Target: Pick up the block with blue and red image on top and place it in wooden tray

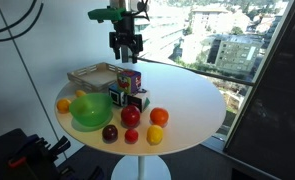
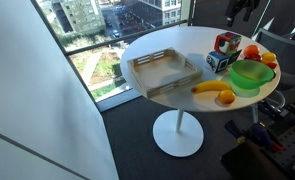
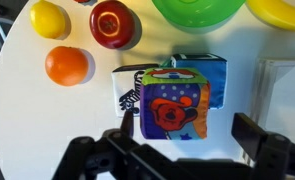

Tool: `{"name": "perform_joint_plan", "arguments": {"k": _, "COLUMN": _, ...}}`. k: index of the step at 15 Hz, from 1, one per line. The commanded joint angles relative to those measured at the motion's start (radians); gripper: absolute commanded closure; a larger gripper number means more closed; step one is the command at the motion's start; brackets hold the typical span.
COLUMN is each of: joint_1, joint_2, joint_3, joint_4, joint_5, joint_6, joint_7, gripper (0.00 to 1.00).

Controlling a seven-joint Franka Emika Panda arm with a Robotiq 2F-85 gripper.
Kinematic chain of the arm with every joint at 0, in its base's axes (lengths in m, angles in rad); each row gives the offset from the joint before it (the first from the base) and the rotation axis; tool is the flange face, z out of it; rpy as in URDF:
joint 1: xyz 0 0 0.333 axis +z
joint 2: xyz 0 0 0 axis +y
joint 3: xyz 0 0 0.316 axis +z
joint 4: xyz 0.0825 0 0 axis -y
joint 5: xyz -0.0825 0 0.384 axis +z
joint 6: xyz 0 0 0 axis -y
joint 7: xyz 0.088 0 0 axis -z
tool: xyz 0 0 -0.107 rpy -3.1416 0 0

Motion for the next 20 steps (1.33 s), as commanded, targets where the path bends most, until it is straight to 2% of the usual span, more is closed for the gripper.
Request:
{"name": "perform_joint_plan", "arguments": {"k": 1, "joint_1": -0.006, "joint_2": 0.022, "joint_3": 0.001, "joint_4": 0.003, "joint_5": -0.009, "joint_6": 0.012, "joint_7": 0.016, "gripper": 0.00}}
{"name": "perform_joint_plan", "arguments": {"k": 9, "joint_1": -0.005, "joint_2": 0.073, "joint_3": 0.003, "joint_4": 0.000, "joint_5": -0.005, "joint_6": 0.079, "joint_7": 0.010, "gripper": 0.00}}
{"name": "perform_joint_plan", "arguments": {"k": 20, "joint_1": -0.007, "joint_2": 0.131, "joint_3": 0.004, "joint_4": -0.001, "joint_5": 0.001, "joint_6": 0.114, "joint_7": -0.007, "gripper": 0.00}}
